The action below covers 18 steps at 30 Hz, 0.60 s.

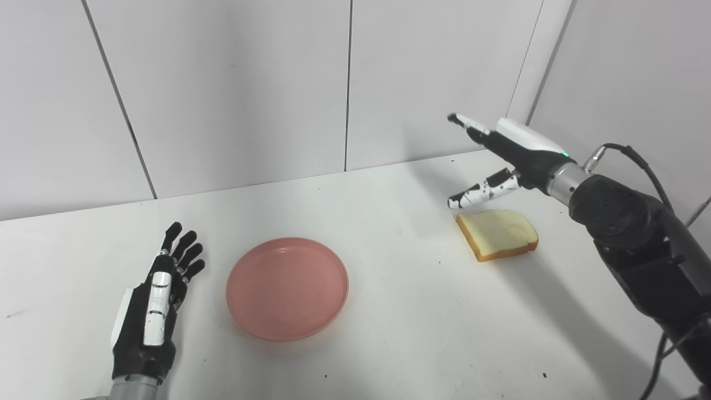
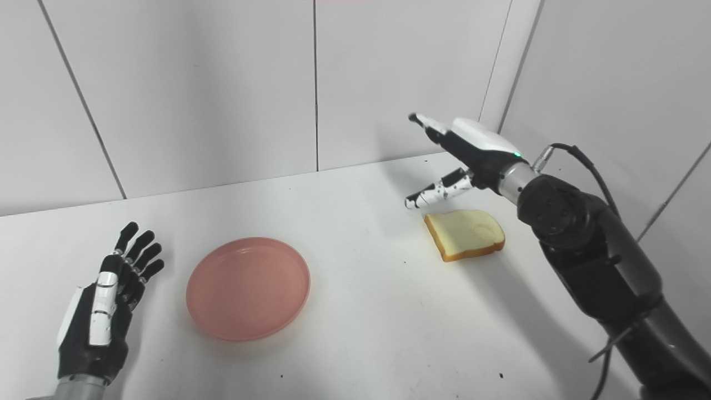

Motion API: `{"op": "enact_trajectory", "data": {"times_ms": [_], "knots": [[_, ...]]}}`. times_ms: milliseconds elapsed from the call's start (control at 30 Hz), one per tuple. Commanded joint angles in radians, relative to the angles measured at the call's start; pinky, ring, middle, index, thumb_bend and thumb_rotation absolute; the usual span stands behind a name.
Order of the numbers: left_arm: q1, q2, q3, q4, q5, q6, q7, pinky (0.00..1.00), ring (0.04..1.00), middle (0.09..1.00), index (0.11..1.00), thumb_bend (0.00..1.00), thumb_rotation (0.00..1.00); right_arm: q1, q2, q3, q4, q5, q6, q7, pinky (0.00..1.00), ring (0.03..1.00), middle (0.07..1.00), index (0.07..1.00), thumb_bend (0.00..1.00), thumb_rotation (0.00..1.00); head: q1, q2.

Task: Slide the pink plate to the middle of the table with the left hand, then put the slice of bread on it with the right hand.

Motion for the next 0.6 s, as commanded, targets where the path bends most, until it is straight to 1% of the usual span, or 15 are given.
{"op": "enact_trajectory", "data": {"times_ms": [0, 100, 167, 300, 367, 433, 567], "knots": [[-0.016, 0.006, 0.005, -0.04, -0.014, -0.008, -0.008, 0.89, 0.919, 0.935, 0.936, 0.59, 1.0, -0.034, -0.061, -0.002, -0.005, -0.023, 0.02, 0.015, 0.94, 1.0, 1.0, 1.0, 1.0, 0.39, 0.001, 0.001], [-0.016, 0.009, 0.002, -0.043, -0.02, -0.004, -0.009, 0.89, 0.922, 0.938, 0.938, 0.59, 1.0, -0.034, -0.104, 0.023, 0.045, -0.045, -0.018, 0.038, 0.92, 1.0, 1.0, 1.0, 1.0, 0.37, -0.01, 0.003], [-0.015, 0.008, 0.003, -0.048, -0.027, 0.004, -0.01, 0.9, 0.921, 0.938, 0.938, 0.59, 1.0, -0.041, -0.12, 0.04, 0.073, -0.054, -0.03, 0.053, 0.93, 1.0, 1.0, 1.0, 1.0, 0.37, -0.013, 0.004], [-0.015, 0.008, 0.003, -0.057, -0.036, 0.015, -0.011, 0.91, 0.923, 0.939, 0.939, 0.61, 1.0, -0.055, -0.134, 0.065, 0.112, -0.069, -0.034, 0.071, 0.92, 1.0, 1.0, 1.0, 1.0, 0.33, -0.013, 0.009], [-0.014, 0.009, 0.002, -0.064, -0.038, 0.022, -0.01, 0.91, 0.923, 0.939, 0.938, 0.61, 1.0, -0.061, -0.145, 0.09, 0.117, -0.092, -0.039, 0.09, 0.92, 1.0, 1.0, 1.0, 1.0, 0.33, -0.011, 0.013], [-0.013, 0.012, 0.001, -0.069, -0.039, 0.027, -0.009, 0.91, 0.925, 0.939, 0.937, 0.61, 1.0, -0.066, -0.15, 0.113, 0.121, -0.116, -0.047, 0.102, 0.91, 1.0, 1.0, 1.0, 1.0, 0.36, -0.013, 0.014], [-0.01, 0.015, 0.005, -0.076, -0.044, 0.036, -0.009, 0.91, 0.924, 0.938, 0.937, 0.61, 1.0, -0.075, -0.143, 0.137, 0.144, -0.14, -0.053, 0.118, 0.93, 1.0, 1.0, 1.0, 1.0, 0.35, -0.012, 0.017]]}}
